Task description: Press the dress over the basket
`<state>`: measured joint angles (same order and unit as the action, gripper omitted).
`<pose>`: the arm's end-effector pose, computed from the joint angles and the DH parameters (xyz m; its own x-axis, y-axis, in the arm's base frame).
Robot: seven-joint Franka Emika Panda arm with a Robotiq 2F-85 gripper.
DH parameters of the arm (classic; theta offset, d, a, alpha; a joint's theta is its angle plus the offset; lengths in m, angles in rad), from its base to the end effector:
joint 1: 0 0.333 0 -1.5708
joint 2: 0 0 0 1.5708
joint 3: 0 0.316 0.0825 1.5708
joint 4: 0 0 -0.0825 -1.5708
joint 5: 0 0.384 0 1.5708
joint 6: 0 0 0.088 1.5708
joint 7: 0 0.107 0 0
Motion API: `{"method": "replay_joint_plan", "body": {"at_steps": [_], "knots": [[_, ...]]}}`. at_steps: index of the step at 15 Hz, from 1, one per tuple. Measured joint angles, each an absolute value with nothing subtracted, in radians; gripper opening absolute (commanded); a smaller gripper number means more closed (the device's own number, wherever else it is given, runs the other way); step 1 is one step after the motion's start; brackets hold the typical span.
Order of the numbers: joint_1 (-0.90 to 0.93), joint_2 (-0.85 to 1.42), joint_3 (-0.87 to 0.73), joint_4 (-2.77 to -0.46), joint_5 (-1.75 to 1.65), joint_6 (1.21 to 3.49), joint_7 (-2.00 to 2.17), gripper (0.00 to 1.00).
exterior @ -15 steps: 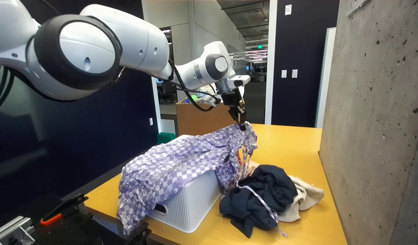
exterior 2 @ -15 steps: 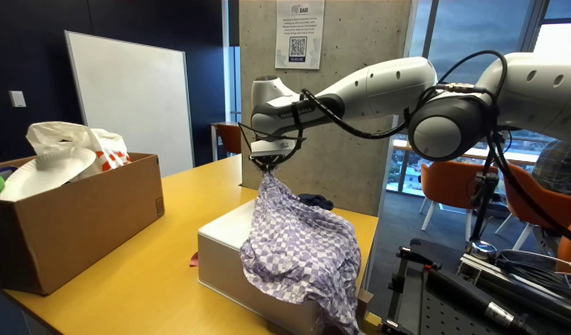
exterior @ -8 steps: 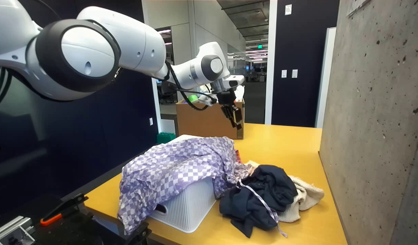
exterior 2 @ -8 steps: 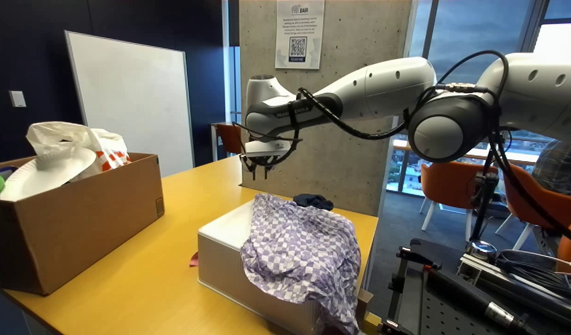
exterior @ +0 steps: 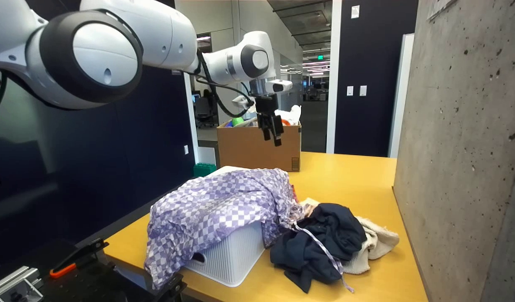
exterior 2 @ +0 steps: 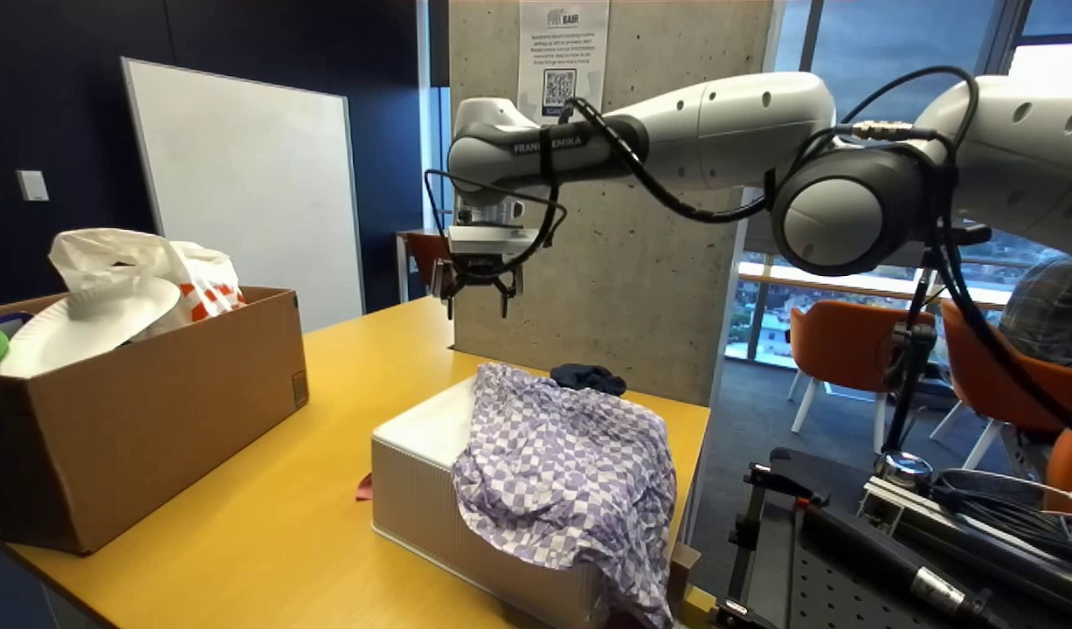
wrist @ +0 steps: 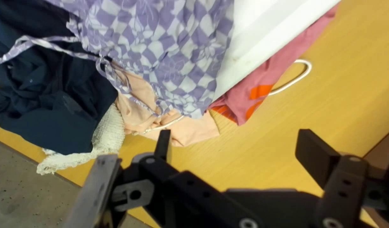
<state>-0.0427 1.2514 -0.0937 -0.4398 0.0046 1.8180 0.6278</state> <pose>0.8156 -0.0619 0.2958 0.7587 -0.6334 0.1526 -0.6401 -0.7683 -0.0066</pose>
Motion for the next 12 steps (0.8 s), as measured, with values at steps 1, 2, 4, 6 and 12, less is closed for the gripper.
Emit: {"method": "replay_joint_plan", "body": {"at_steps": [1, 2, 4, 6, 12], "knots": [[-0.04, 1.235, -0.081, -0.442, 0.018, 1.776, 0.631, 1.0], [-0.036, 1.224, -0.069, -0.446, 0.033, 1.738, 0.635, 1.0], [-0.028, 1.217, -0.048, -0.46, 0.057, 1.686, 0.648, 1.0], [-0.02, 1.235, -0.028, -0.465, 0.082, 1.637, 0.662, 1.0], [0.036, 1.306, -0.001, -0.454, 0.103, 1.566, 0.746, 1.0]]}}
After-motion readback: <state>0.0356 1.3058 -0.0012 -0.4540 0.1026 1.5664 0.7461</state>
